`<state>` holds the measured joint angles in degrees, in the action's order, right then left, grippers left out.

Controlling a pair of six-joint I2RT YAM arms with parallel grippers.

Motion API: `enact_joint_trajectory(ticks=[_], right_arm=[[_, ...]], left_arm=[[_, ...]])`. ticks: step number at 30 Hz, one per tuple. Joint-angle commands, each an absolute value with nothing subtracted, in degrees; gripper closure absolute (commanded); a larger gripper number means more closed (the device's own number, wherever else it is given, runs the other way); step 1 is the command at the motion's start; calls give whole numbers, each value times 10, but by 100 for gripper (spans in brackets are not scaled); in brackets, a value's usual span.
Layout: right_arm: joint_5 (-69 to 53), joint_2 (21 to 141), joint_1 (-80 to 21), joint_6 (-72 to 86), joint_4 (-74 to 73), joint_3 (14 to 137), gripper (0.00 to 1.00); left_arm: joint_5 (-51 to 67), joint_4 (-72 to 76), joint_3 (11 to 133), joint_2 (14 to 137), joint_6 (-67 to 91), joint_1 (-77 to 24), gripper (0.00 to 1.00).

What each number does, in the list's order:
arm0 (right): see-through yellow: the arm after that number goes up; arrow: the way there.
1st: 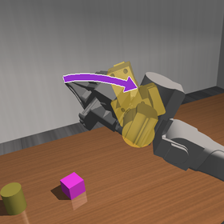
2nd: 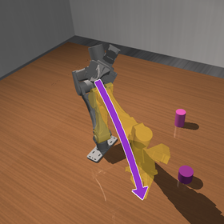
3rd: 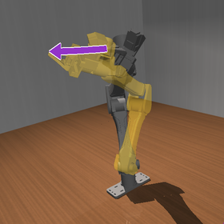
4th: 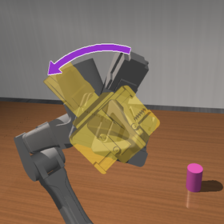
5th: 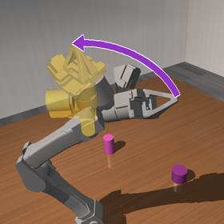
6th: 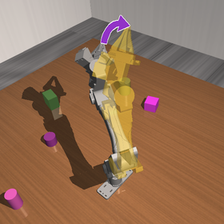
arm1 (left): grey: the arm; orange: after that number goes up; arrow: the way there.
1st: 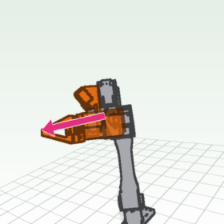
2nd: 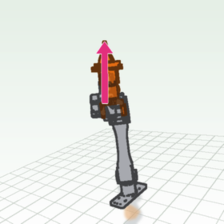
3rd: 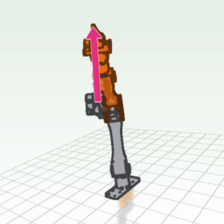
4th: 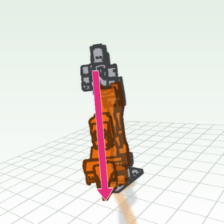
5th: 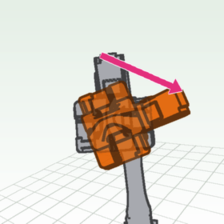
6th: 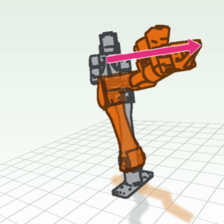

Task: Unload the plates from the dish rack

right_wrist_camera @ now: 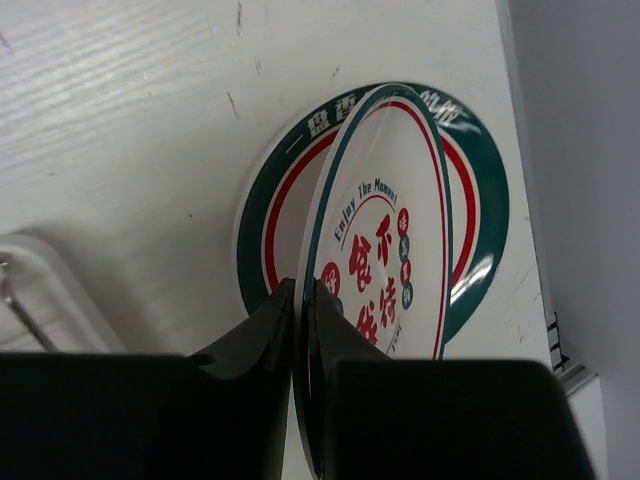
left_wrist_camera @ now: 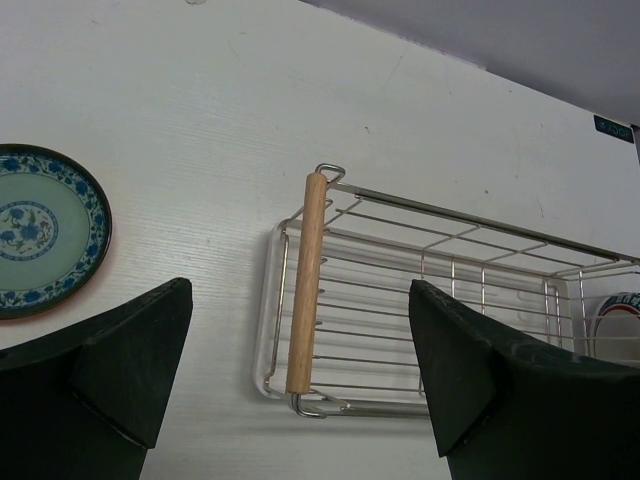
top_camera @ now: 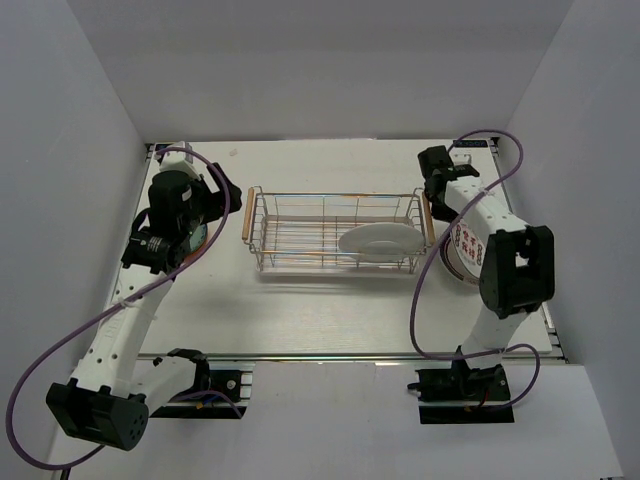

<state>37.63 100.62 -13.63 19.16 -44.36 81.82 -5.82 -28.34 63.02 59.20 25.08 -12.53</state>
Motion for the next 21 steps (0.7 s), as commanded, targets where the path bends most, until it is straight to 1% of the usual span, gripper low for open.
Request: enact_joint_trajectory(ticks=[1, 4, 5, 7, 8, 10, 11, 13, 21], right_arm=[[405, 1027, -132, 223, -473, 842, 91], [398, 1032, -132, 229, -473, 836, 81], [393, 1030, -131, 229, -464, 831, 75], [382, 1029, -128, 228, -460, 826, 67], [377, 1028, -131, 228, -460, 825, 58], [373, 1027, -129, 226, -460, 824, 52], [372, 1026, -129, 226, -461, 824, 40], [370, 1019, -128, 225, -461, 826, 33], [363, 961, -118, 191, -436, 829, 19]], left_arm=[[-65, -287, 632, 591, 250, -124, 2], [-63, -289, 634, 590, 250, -129, 2], [-63, -289, 634, 588, 249, -129, 2], [-62, -288, 633, 587, 249, -129, 2], [-62, -288, 633, 586, 249, -129, 2], [-62, -290, 633, 584, 248, -129, 2], [-62, -291, 633, 585, 248, -129, 2], [-62, -291, 634, 585, 247, -129, 2], [-57, -290, 633, 588, 245, -129, 2]])
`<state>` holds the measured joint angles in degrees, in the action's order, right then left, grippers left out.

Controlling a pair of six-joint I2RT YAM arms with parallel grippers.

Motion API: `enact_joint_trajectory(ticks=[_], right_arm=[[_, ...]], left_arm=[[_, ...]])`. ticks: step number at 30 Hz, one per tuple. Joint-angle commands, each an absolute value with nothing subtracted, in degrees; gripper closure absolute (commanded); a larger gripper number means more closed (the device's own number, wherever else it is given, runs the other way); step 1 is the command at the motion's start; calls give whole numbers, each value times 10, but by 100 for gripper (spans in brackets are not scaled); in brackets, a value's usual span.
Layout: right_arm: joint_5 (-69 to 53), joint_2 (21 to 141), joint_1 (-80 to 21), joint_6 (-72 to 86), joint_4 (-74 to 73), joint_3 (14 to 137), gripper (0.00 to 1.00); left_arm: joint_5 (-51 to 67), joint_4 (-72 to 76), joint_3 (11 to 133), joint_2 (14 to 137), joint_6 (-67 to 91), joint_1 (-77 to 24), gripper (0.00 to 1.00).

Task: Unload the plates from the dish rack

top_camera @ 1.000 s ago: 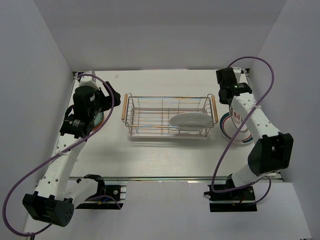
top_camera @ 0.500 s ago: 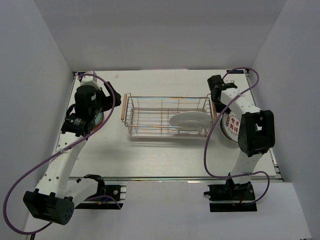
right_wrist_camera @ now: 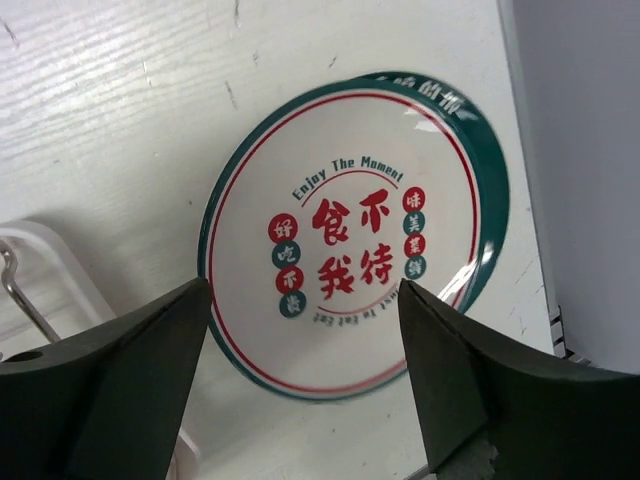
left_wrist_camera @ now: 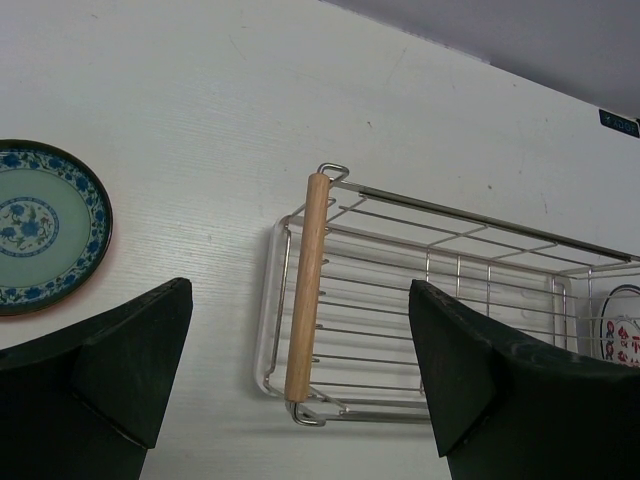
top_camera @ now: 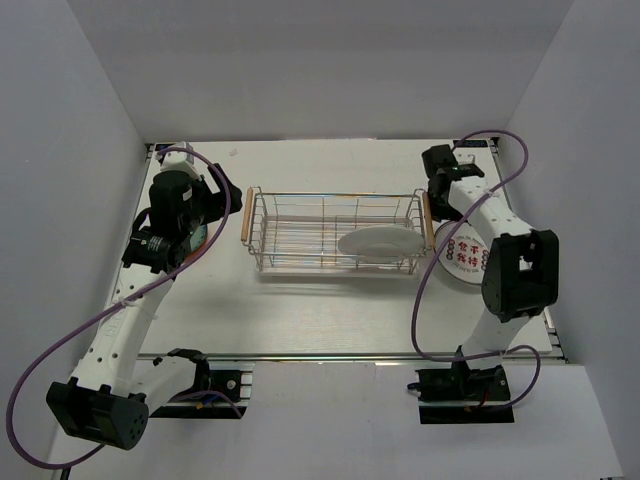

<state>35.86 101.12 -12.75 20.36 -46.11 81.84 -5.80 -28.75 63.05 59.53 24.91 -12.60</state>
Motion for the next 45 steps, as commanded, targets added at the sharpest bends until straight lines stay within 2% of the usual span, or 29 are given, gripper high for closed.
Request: enact_joint_trajectory(ticks=[1, 8, 12, 17, 19, 21, 26, 27, 31, 32, 35, 38, 41, 45], right_arm=[[360, 946, -109, 186, -426, 827, 18], [279, 883, -99, 128, -380, 833, 11], [203, 840, -93, 40, -341, 858, 11], [6, 793, -92, -94, -283, 869, 11], [-162, 769, -94, -200, -286, 867, 11], [-342, 749, -96, -345, -330, 866, 11], [-505, 738, -98, -514, -433, 893, 11], [-534, 747, -99, -540, -490, 902, 11], [-589, 770, -100, -676, -641, 940, 11], [-596, 777, -104, -750, -673, 942, 11], [-608, 796, -112, -806, -752, 960, 11], [-612, 823, -116, -767, -751, 969, 16], [-605, 861, -120, -705, -751, 989, 27], [-582, 889, -127, -678, -750, 982, 26]], left_arm=[[-57, -291, 633, 587, 244, -129, 2], [-56, -293, 636, 584, 243, -129, 2], [-52, -294, 636, 584, 241, -129, 2], [-51, -295, 640, 584, 236, -129, 2], [-47, -295, 641, 584, 233, -129, 2], [-41, -297, 643, 584, 228, -129, 2], [-37, -307, 647, 584, 227, -129, 2], [-37, -315, 647, 584, 227, -129, 2], [-46, -336, 652, 577, 231, -129, 2], [-46, -347, 658, 578, 232, -129, 2], [-46, -362, 668, 575, 239, -129, 2], [-48, -370, 671, 572, 252, -129, 2], [-48, -374, 671, 572, 259, -129, 2], [-48, -384, 681, 581, 263, -129, 2]])
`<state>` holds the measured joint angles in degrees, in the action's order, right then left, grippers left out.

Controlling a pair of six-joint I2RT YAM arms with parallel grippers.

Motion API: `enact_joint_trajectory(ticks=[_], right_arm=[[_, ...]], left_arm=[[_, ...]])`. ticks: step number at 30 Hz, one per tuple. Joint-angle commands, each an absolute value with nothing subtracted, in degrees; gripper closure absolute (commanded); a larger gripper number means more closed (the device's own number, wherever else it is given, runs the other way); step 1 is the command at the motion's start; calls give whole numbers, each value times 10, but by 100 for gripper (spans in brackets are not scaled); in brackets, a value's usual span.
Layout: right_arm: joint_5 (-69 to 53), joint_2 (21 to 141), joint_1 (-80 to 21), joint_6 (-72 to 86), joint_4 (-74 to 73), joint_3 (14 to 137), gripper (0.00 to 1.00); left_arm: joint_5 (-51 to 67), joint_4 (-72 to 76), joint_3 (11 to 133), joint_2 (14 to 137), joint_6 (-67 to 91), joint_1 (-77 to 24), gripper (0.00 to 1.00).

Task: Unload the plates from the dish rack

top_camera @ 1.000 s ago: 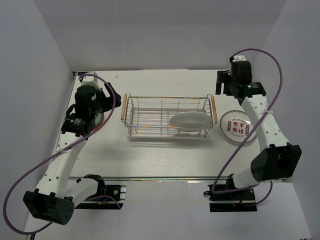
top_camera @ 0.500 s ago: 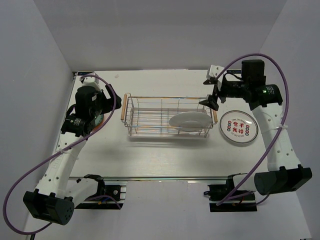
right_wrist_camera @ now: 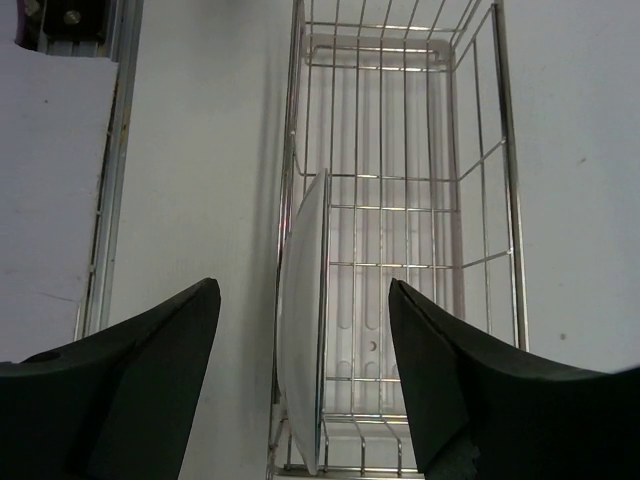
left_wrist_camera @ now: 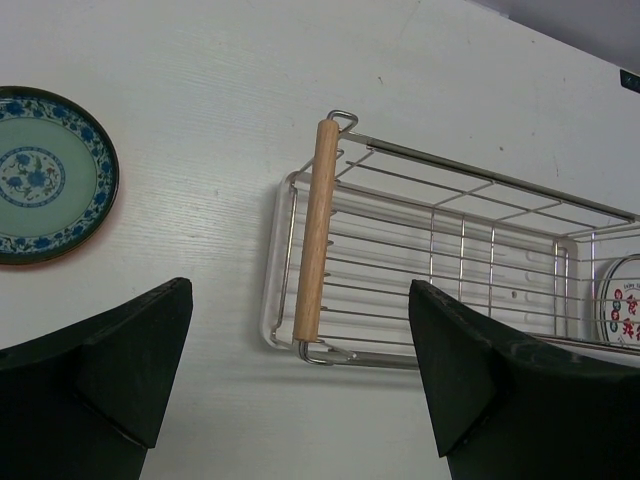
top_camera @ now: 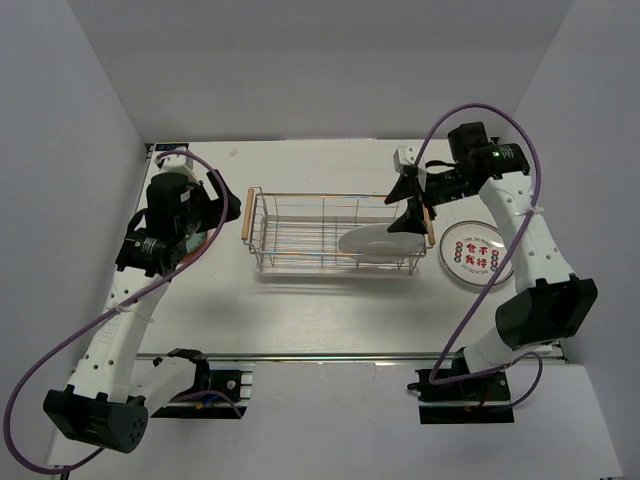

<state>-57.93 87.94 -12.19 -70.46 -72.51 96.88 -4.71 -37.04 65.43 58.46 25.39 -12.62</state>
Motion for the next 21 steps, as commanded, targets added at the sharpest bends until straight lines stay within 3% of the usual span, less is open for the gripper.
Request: enact_joint_trajectory(ticks=[1, 10, 17, 21], right_arm=[[-579, 891, -133, -674, -748, 977, 26], [-568, 915, -145, -656, -727, 925, 29], [-577, 945, -146, -652, -729, 925, 58], [-576, 951, -145, -655, -731, 924, 62]], left_arm=[[-49, -387, 683, 583, 264, -129, 2], [-40, -387, 689, 604, 263, -129, 2], [-48, -391, 687, 611, 263, -129, 2], [-45, -386, 688, 621, 263, -129, 2]])
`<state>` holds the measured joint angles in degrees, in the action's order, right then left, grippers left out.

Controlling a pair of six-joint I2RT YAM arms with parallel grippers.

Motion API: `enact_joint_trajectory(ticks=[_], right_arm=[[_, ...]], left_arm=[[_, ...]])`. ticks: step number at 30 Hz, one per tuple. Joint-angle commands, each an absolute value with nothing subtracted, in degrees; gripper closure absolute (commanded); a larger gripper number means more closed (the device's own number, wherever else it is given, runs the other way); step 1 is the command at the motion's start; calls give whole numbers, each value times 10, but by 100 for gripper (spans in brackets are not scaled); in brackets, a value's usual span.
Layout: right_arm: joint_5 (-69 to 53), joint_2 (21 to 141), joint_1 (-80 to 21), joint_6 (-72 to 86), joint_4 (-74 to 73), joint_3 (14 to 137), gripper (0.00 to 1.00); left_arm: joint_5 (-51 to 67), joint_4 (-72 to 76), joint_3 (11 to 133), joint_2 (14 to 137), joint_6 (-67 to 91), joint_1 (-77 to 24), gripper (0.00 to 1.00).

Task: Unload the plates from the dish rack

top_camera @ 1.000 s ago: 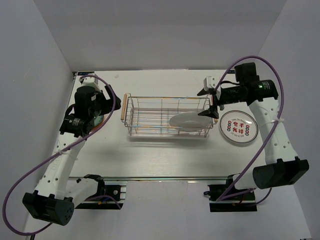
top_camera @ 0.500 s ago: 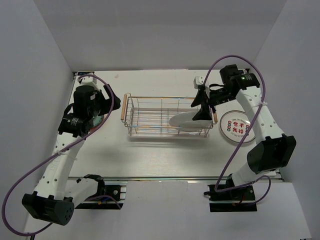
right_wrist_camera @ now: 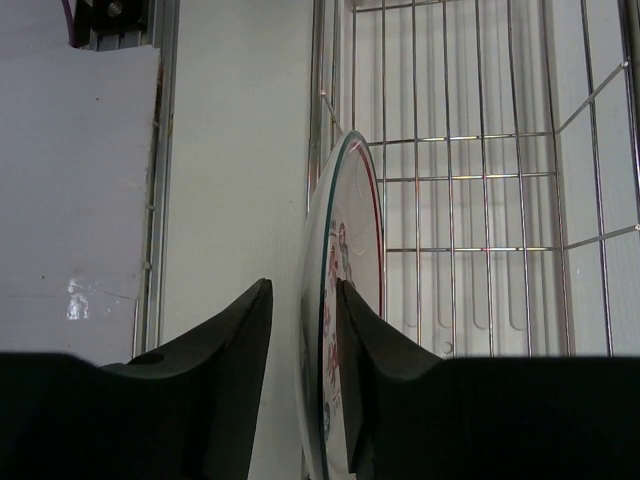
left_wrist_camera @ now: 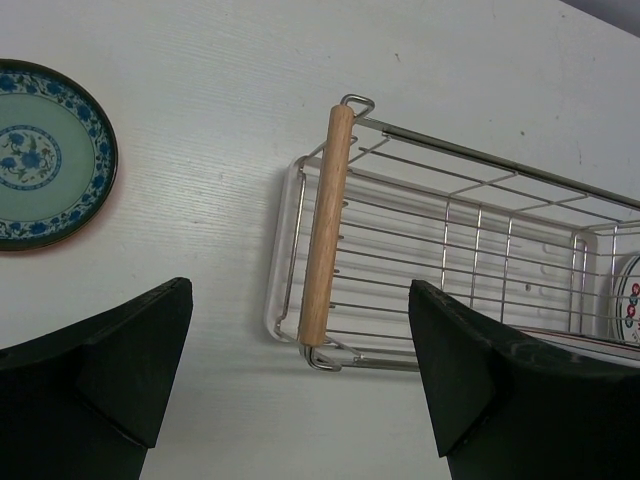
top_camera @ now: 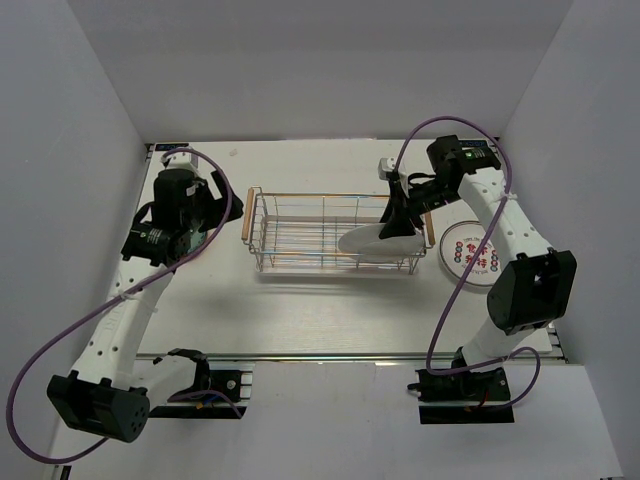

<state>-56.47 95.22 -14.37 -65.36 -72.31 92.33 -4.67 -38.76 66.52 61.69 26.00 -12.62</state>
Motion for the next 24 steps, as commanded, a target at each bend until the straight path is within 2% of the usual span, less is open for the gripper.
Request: enact_joint_trajectory(ticks=[1, 9, 14, 18, 21, 24], right_arm=[[-576, 953, -145, -652, -730, 926, 63], [-558, 973, -142, -538, -647, 933, 73], [-562, 977, -142, -546, -657, 940, 82], [-576, 977, -142, -578, -693, 952, 96], [-579, 974, -143, -592, -709, 956, 100], [-578, 969, -142, -594, -713, 961, 100]], left_arm=[[-41, -385, 688, 628, 263, -129, 2], [-31, -378, 686, 652, 263, -129, 2], [-31, -375, 686, 654, 260, -129, 2], [-30, -372, 684, 655, 260, -129, 2], [-26, -372, 685, 656, 260, -129, 2], [-23, -369, 686, 654, 260, -129, 2]])
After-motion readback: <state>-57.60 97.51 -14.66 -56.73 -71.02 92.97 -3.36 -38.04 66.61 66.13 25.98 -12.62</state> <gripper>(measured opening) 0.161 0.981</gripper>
